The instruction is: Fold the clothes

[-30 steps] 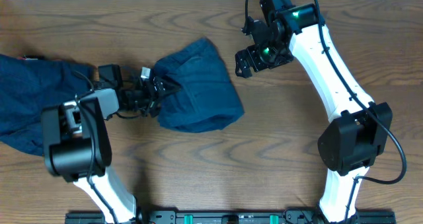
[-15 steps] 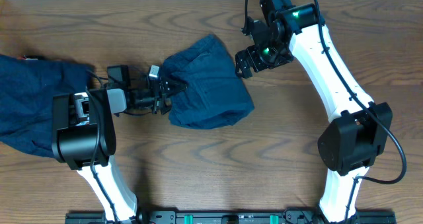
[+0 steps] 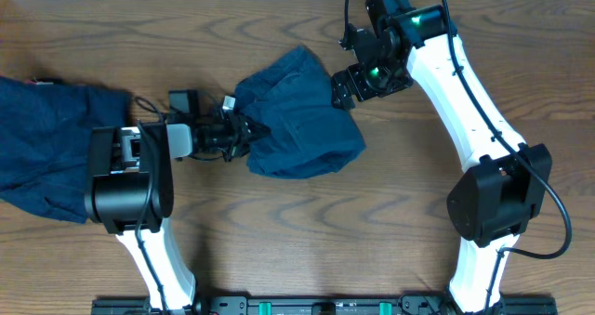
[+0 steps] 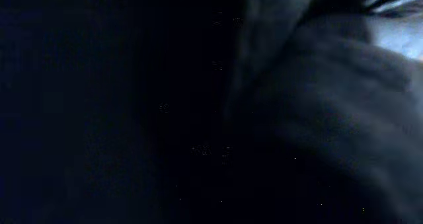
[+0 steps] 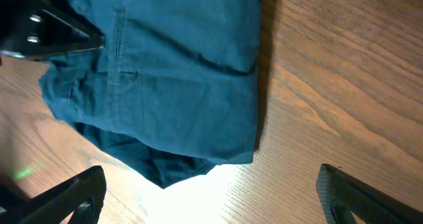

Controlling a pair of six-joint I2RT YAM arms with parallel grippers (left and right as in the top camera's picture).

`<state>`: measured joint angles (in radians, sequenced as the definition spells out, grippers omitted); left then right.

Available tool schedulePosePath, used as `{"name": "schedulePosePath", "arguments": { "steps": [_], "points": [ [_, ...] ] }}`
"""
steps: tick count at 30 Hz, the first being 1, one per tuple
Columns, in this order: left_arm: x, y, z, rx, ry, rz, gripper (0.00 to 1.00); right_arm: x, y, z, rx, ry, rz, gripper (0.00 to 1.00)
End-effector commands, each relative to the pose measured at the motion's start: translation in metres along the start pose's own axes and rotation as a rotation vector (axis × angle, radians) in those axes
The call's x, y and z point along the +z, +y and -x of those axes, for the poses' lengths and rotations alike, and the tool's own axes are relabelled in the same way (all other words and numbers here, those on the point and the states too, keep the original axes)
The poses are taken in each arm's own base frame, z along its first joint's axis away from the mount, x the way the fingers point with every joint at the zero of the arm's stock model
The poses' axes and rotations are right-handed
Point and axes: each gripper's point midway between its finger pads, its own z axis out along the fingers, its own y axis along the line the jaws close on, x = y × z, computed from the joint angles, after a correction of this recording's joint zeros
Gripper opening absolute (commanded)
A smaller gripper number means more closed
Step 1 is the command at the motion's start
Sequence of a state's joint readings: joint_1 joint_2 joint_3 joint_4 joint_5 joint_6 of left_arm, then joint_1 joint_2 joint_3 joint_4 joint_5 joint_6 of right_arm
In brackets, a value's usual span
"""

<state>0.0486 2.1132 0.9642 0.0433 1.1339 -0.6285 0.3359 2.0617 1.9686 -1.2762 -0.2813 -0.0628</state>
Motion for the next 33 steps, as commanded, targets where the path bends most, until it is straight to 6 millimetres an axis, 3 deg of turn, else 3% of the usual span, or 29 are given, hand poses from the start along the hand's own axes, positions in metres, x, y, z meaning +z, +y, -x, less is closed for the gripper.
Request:
{"name": "schedulePosePath", "arguments": {
  "steps": [1,7,13,19,24,27,33],
  "points": [
    [0.011,0.105,-0.017,-0.341,-0.059,0.287,0.06,-0.001,0.000,0.002,-0.010,-0.005,0.010,0.99],
    [0.009,0.089,-0.007,-0.276,-0.089,0.256,0.06,-0.001,0.000,0.001,-0.008,0.000,0.011,0.99],
    [-0.019,0.018,0.012,-0.090,-0.209,0.195,0.06,-0.001,0.000,0.002,-0.010,-0.006,0.010,0.99],
    [-0.077,-0.085,0.017,0.161,-0.443,0.132,0.06,-0.001,0.000,0.003,-0.011,-0.009,0.010,0.99],
    [-0.123,-0.148,0.003,0.314,-0.617,0.082,0.06,-0.001,0.000,0.005,-0.006,-0.017,0.011,0.99],
    [-0.151,-0.175,-0.001,0.375,-0.742,0.075,0.06,-0.001,0.001,0.005,-0.003,-0.018,0.013,0.99],
    [-0.188,-0.208,0.008,0.478,-0.892,0.086,0.06,-0.001,0.002,0.004,0.003,-0.012,0.017,0.99]
  ]
}}
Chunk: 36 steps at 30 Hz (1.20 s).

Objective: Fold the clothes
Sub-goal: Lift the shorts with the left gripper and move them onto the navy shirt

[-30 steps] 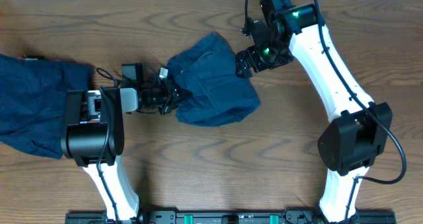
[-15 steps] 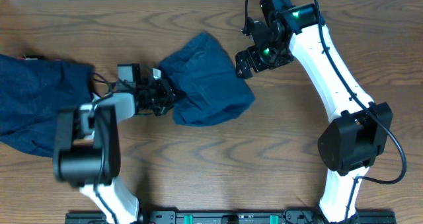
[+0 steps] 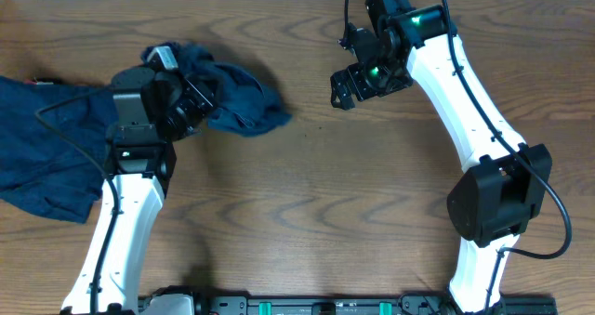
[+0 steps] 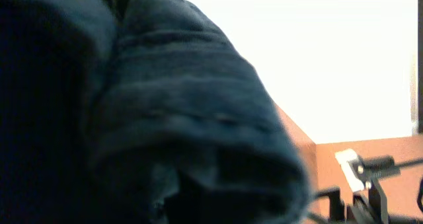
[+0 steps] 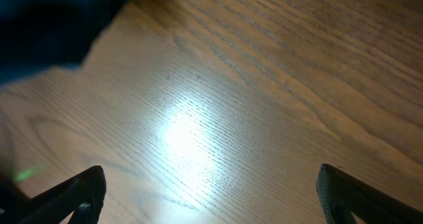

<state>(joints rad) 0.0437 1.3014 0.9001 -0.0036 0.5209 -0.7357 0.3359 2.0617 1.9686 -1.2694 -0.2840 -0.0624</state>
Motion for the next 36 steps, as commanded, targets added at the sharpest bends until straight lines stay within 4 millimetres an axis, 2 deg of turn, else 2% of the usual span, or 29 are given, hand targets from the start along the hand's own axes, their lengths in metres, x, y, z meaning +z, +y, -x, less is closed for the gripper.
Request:
{"name": "schedulePosePath", "arguments": {
  "steps": [1,3,8,11,14,19,24,32,36],
  "points": [
    [-0.015,-0.018,0.047,0.085,-0.151,-0.003,0.06,-0.001,0.002,0.002,0.005,-0.004,0.017,0.99],
    [-0.023,-0.018,0.067,0.090,-0.214,0.001,0.06,-0.001,0.002,0.001,0.006,-0.002,0.022,0.99],
    [-0.062,-0.012,0.133,0.142,-0.406,0.037,0.06,-0.001,0.005,-0.002,0.010,0.011,0.035,0.99],
    [-0.090,0.003,0.164,0.141,-0.495,0.087,0.06,-0.001,0.005,-0.003,0.011,0.017,0.036,0.99],
    [-0.115,0.028,0.185,0.109,-0.561,0.145,0.05,-0.001,0.005,-0.003,0.012,0.017,0.038,0.99],
    [-0.143,0.076,0.203,0.077,-0.602,0.246,0.06,-0.002,0.006,-0.003,0.015,0.017,0.043,0.99],
    [-0.161,0.129,0.217,0.009,-0.633,0.336,0.06,-0.002,0.011,-0.003,0.016,0.017,0.069,0.99],
    [-0.154,0.199,0.220,-0.075,-0.574,0.365,0.06,-0.002,0.011,-0.005,0.019,0.024,0.073,0.99],
    [-0.167,0.238,0.211,-0.230,-0.574,0.412,0.06,-0.002,0.011,-0.006,0.035,0.027,0.073,0.99]
  ]
}}
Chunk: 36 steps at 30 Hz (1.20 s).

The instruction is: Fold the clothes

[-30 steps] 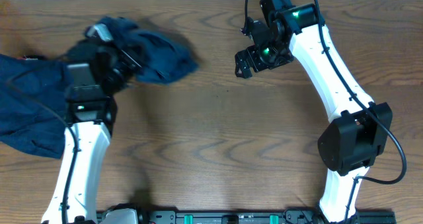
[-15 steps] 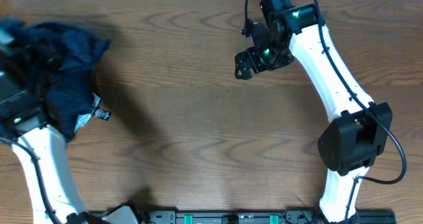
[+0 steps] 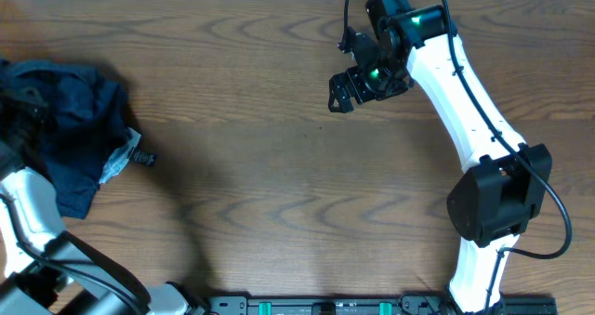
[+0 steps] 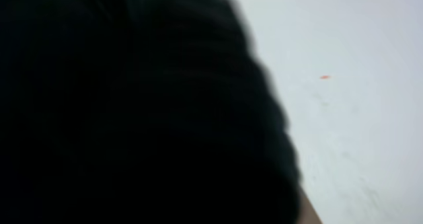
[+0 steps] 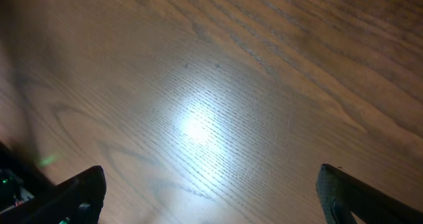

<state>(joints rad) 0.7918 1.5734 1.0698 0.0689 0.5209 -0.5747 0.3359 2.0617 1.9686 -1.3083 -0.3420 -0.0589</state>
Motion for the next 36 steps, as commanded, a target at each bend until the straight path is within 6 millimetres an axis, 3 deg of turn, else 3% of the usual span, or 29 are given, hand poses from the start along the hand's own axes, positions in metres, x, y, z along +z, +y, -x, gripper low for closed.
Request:
{"name": "schedulePosePath", "arguments": {
  "steps": [1,6,9,14,19,20,24,27,36],
  "points": [
    [-0.007,0.027,0.023,-0.084,-0.036,0.050,0.06,-0.001,0.001,0.003,0.019,-0.008,0.013,0.99],
    [-0.036,0.094,0.039,-0.249,-0.085,0.224,0.06,-0.001,0.001,0.003,0.022,-0.008,0.013,0.99],
    [-0.049,0.116,0.044,-0.313,-0.109,0.277,0.06,-0.001,0.001,0.003,0.038,-0.009,0.013,0.99],
    [-0.056,0.128,0.050,-0.325,-0.137,0.313,0.06,-0.001,0.002,0.002,0.045,-0.004,0.014,0.99],
    [-0.054,0.126,0.047,-0.308,-0.125,0.312,0.07,-0.001,0.002,0.001,0.050,0.001,0.014,0.99],
    [-0.053,0.126,0.046,-0.308,-0.122,0.312,0.13,-0.001,0.002,0.001,0.050,0.000,0.014,0.99],
    [-0.050,0.127,0.044,-0.310,-0.113,0.314,0.63,-0.001,0.002,0.001,0.049,0.000,0.013,0.99],
    [-0.050,0.127,0.043,-0.312,-0.111,0.315,0.93,-0.001,0.002,0.001,0.049,0.000,0.013,0.99],
    [-0.056,0.133,0.021,-0.371,-0.038,0.367,0.93,-0.001,0.002,-0.001,0.052,0.010,0.016,0.99]
  ]
}}
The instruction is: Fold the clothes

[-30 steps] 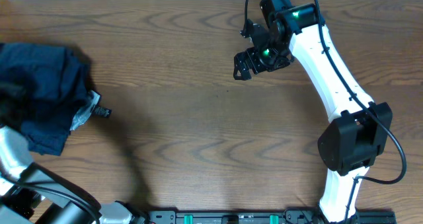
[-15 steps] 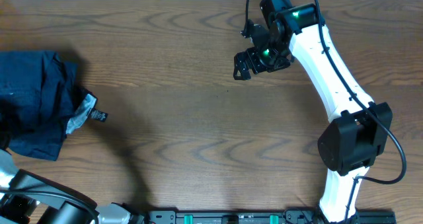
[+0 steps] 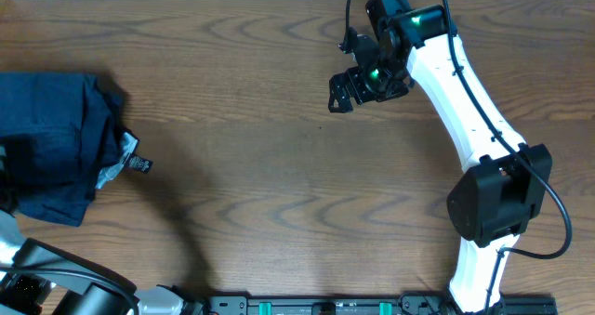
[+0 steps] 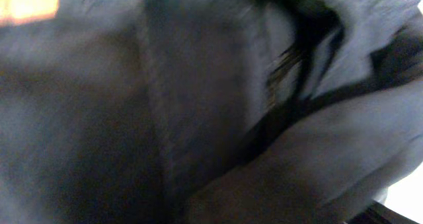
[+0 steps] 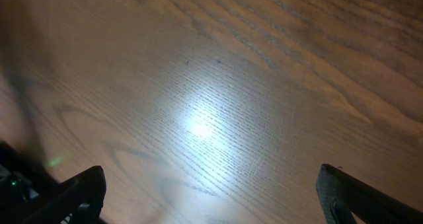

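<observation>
Dark blue clothes [image 3: 51, 138] lie heaped at the table's far left edge, with a small white and black label [image 3: 138, 164] sticking out on their right side. Blurred dark cloth [image 4: 165, 105] fills the left wrist view and hides that gripper's fingers. In the overhead view the left gripper is off the left edge. My right gripper [image 3: 342, 92] hangs open over bare wood at the upper middle. Its two fingertips [image 5: 82, 191] stand wide apart with only the lit table between them.
The brown wooden table [image 3: 279, 194] stretches between the pile and the right arm [image 3: 465, 101]. The right arm's base [image 3: 493, 203] stands at the lower right. Part of the left arm [image 3: 37, 278] shows at the bottom left corner.
The bunched blue garment at the far left now lies lower and flatter on the pile. The left arm has drawn further off the left edge. The right gripper has not moved.
The left gripper was at a folded blue garment in the table's middle, the right gripper open beside it. Then the garment hung bunched at the upper left. Then it was over the clothes at the far left, where it now lies.
</observation>
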Controlling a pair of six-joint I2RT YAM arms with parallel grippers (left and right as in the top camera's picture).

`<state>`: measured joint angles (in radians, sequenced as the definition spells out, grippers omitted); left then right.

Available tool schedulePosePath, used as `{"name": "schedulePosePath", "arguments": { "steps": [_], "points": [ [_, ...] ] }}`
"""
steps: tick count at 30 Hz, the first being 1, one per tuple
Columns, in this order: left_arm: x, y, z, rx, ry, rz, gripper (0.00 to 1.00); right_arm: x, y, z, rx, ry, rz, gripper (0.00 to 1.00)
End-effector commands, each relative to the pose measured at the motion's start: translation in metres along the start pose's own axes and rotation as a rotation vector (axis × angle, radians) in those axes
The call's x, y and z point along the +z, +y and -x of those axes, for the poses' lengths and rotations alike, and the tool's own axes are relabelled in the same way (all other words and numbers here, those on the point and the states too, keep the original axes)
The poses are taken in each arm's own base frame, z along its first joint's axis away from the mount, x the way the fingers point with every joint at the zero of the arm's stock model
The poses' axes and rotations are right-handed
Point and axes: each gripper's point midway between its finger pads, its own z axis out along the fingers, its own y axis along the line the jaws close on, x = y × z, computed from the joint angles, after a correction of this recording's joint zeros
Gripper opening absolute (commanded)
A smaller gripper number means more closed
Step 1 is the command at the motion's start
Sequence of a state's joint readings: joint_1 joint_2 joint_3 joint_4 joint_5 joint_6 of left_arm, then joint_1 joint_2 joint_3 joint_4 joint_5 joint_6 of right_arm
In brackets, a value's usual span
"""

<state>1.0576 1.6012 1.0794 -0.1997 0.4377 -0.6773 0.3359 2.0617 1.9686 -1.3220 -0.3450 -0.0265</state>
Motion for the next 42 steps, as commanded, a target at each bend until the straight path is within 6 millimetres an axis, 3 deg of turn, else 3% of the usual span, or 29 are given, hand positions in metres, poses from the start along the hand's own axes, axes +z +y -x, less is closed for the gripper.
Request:
{"name": "schedulePosePath", "arguments": {
  "steps": [1,6,12,17,20,23,27,28,31,35,42],
  "points": [
    [-0.005,0.004,-0.001,-0.015,0.013,0.038,0.94,-0.001,0.003,0.001,0.017,0.002,0.020,0.99],
    [-0.033,0.049,0.006,-0.105,-0.070,0.273,0.98,-0.001,0.004,-0.003,0.018,0.016,0.026,0.99],
    [-0.088,0.092,0.011,-0.247,-0.173,0.475,0.98,-0.001,0.004,-0.004,0.011,0.019,0.027,0.99],
    [-0.109,0.088,0.004,-0.299,-0.185,0.468,0.98,-0.001,0.005,-0.005,-0.004,0.025,0.030,0.99],
    [-0.115,0.068,0.000,-0.293,-0.167,0.378,0.98,-0.001,0.006,-0.008,-0.002,0.038,0.031,0.99],
    [-0.114,0.029,-0.002,-0.260,-0.125,0.201,0.95,-0.001,0.006,-0.012,-0.003,0.051,0.031,0.99],
    [-0.119,-0.063,-0.002,-0.003,-0.075,-0.193,0.71,-0.001,0.006,-0.013,-0.006,0.056,0.032,0.99],
    [-0.123,-0.089,-0.005,0.080,-0.068,-0.297,0.59,-0.001,0.007,-0.013,-0.007,0.056,0.032,0.99],
    [-0.124,-0.131,-0.010,0.186,-0.069,-0.449,0.31,-0.001,0.008,-0.013,-0.011,0.058,0.033,0.99],
    [-0.097,-0.144,-0.024,0.220,-0.016,-0.477,0.15,-0.001,0.008,-0.014,-0.010,0.060,0.032,0.99],
    [-0.022,-0.116,-0.036,0.180,0.100,-0.398,0.07,-0.001,0.008,-0.020,-0.001,0.084,0.033,0.99]
  ]
}}
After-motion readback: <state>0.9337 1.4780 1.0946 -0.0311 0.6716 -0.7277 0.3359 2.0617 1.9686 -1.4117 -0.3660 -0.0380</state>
